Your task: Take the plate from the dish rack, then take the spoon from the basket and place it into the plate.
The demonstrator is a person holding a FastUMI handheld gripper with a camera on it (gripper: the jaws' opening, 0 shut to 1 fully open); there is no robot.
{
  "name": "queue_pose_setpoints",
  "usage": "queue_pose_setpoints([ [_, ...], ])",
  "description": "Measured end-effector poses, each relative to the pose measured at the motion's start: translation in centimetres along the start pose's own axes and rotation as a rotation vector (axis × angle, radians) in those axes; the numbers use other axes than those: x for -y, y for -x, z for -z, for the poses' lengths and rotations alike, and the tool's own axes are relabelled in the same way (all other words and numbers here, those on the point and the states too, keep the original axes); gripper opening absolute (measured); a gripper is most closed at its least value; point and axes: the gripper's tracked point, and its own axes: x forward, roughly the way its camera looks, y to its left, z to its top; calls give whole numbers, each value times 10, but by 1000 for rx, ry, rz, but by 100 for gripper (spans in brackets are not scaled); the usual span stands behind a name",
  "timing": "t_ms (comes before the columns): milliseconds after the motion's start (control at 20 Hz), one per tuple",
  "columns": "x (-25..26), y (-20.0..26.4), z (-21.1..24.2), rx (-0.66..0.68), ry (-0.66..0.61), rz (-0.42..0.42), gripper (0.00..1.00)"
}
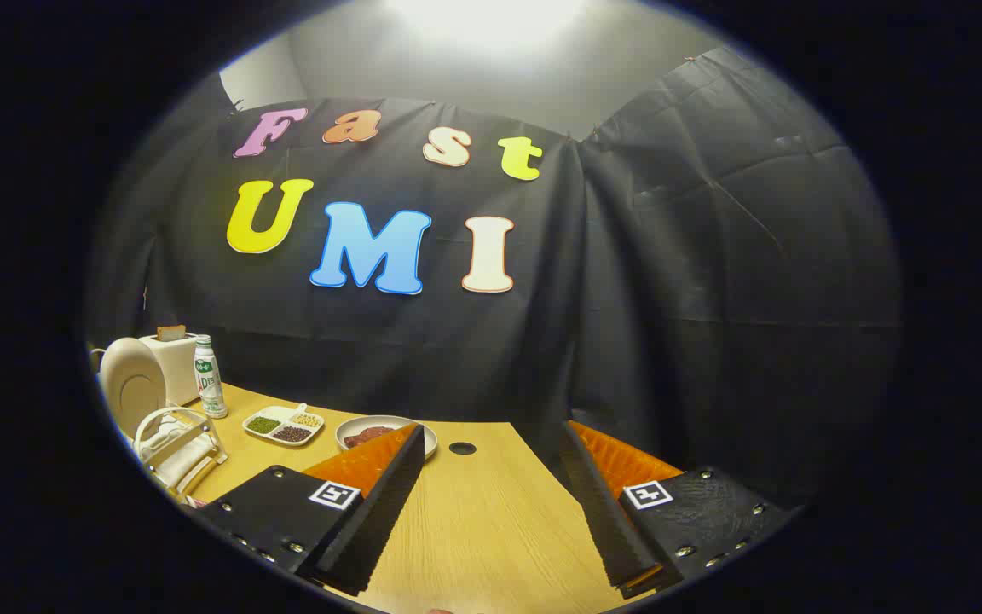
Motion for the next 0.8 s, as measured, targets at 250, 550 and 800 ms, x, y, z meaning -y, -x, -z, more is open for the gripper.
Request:
queue_pose_setpoints([
  [250,-18,48,-26,-28,15,28,97],
  [550,-75,93,-65,-38,6,-24,97],
  [800,-142,117,-93,-38,-5,-121,97],
])
